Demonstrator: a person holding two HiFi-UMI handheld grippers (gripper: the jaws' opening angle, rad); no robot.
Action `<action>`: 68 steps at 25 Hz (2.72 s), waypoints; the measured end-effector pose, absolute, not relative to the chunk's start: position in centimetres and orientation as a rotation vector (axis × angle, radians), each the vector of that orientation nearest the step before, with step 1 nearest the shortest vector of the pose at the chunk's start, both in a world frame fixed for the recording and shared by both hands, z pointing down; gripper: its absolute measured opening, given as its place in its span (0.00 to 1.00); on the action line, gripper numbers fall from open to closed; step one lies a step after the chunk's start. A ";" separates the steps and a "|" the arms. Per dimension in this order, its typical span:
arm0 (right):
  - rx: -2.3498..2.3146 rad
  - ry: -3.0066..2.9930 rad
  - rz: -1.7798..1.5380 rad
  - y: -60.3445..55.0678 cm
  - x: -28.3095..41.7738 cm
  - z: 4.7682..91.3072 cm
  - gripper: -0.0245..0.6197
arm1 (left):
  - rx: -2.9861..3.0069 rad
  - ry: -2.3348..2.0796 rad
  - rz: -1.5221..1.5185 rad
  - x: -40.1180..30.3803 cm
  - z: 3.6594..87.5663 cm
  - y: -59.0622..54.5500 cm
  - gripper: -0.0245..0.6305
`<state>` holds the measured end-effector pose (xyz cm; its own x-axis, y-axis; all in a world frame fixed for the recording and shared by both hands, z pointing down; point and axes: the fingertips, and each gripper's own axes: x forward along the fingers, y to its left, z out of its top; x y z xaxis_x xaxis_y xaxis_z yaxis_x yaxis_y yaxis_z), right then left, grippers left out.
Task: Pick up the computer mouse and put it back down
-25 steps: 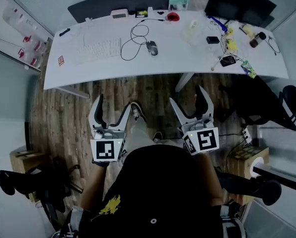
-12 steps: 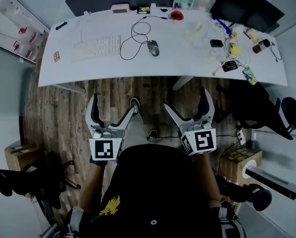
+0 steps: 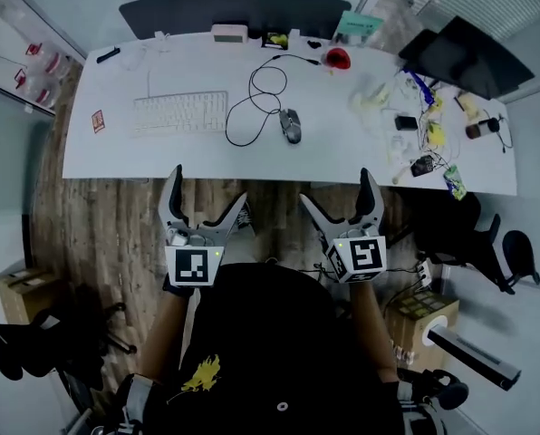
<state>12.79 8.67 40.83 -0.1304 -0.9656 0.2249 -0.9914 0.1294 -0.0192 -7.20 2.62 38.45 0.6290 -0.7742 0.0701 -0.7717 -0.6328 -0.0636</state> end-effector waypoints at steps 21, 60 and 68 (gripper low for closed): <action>1.652 -1.843 0.525 -13.5 13.7 64.0 0.85 | -3.045 1.271 -0.617 -8.4 54.7 -19.0 0.82; 1.883 -1.973 0.321 -28.0 18.2 50.3 0.51 | -2.878 1.260 -0.392 -5.0 47.3 -30.2 0.82; 1.968 -2.108 -0.142 -29.3 17.6 28.1 0.51 | -2.696 1.249 -0.151 -6.5 33.6 -33.0 0.82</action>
